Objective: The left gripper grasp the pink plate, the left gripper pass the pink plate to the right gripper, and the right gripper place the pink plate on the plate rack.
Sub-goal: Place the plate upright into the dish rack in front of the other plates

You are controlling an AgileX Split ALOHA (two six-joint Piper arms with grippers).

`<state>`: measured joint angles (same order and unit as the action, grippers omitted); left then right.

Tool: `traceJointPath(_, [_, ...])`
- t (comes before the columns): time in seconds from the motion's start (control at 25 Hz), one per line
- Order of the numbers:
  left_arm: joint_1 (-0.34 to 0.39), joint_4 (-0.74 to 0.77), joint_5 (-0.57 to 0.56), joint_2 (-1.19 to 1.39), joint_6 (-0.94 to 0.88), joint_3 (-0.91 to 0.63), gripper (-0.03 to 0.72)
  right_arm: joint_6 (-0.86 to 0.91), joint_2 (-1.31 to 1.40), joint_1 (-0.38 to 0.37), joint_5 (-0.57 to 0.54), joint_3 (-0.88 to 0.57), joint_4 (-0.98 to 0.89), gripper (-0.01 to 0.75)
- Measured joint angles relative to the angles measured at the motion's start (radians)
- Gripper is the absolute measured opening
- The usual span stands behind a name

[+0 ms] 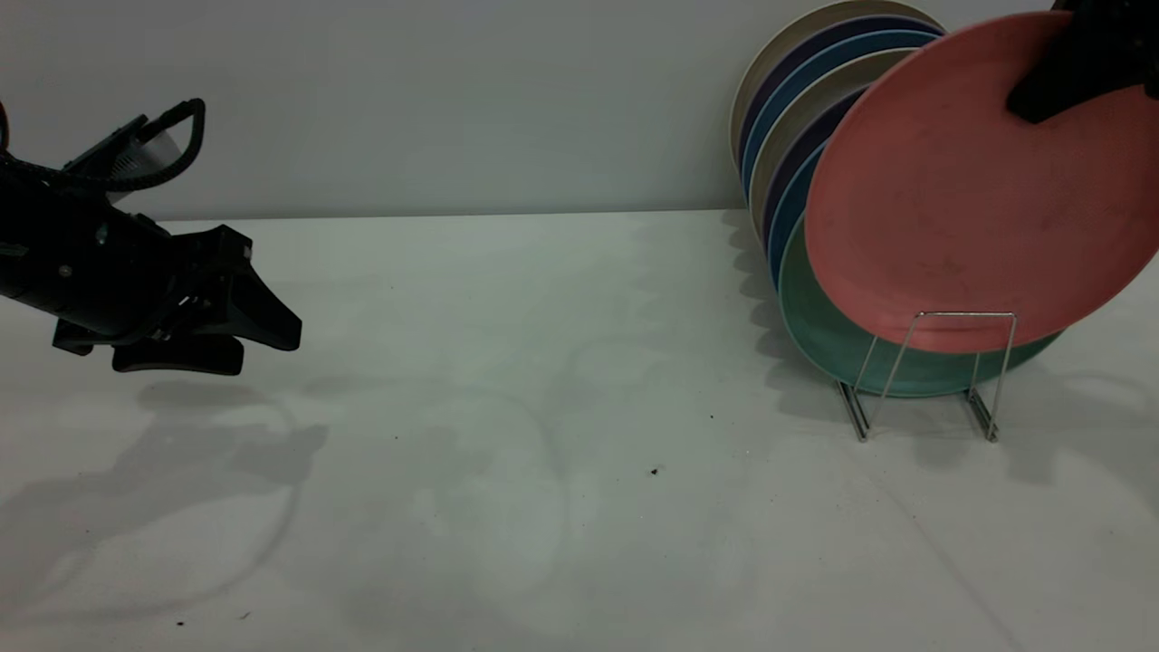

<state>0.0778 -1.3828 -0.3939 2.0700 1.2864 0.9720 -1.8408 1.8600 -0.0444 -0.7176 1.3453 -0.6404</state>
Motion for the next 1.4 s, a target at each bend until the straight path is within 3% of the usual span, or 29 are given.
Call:
traceJointPath(0.48, [0.000,0.000,0.004,0.000,0.000,0.000,0.553,0.000,0.002,0.000,0.004,0.000,-0.001,0.114])
traceJointPath(0.88, [0.000,-0.002,0.004,0.000,0.000,0.000,0.553,0.001,0.002,0.000,-0.049,0.000,-0.001,0.185])
traceJointPath(1.4, [0.000,-0.003,0.004,0.000,0.000,0.000,0.553,0.004,0.002,0.000,-0.105,0.000,0.000,0.212])
